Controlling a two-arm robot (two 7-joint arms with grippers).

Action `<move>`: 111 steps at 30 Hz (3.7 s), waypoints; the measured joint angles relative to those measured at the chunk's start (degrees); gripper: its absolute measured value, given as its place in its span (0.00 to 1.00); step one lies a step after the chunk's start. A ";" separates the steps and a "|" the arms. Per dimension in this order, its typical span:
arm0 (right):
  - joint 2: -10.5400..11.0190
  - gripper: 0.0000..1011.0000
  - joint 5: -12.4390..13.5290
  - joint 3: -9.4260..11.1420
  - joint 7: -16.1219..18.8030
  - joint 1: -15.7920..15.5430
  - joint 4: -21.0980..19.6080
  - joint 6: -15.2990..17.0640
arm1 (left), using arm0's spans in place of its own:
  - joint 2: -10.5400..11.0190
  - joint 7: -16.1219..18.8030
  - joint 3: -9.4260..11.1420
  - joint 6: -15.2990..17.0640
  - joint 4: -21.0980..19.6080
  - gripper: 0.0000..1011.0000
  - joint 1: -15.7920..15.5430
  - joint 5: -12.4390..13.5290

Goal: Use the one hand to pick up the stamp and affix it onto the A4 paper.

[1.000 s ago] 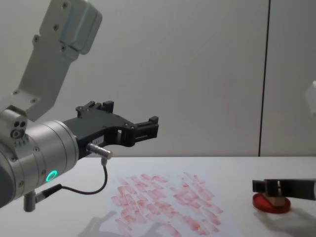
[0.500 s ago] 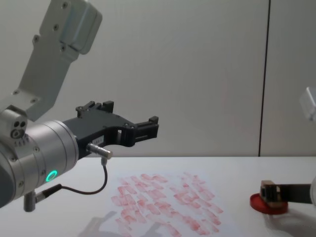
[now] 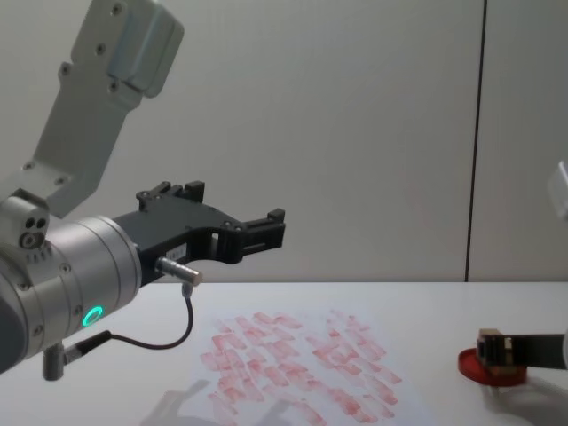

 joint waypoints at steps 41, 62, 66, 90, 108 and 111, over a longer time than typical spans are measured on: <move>-3.32 0.22 -4.06 -3.50 9.27 2.04 -3.69 -1.91 | 0.00 0.00 0.00 0.00 0.00 0.98 0.00 0.00; -5.79 0.22 -5.80 -4.78 6.22 4.06 2.50 3.76 | 0.00 0.00 0.00 0.00 0.00 0.98 0.00 0.00; -5.95 0.22 -6.27 -4.76 5.55 4.28 2.98 3.95 | 0.00 0.00 0.00 0.00 0.00 0.98 0.00 0.00; -7.40 0.22 -4.97 -3.88 7.11 7.50 9.84 4.19 | 0.00 0.00 0.00 0.00 0.00 0.98 0.00 0.00; -7.80 0.22 -3.77 -3.71 9.09 7.96 10.98 4.46 | 0.00 0.00 0.00 0.00 0.00 0.98 0.00 0.00; -7.64 0.22 -3.94 -3.85 9.28 7.37 9.34 4.54 | 0.00 0.00 0.00 0.00 0.00 0.98 0.00 0.00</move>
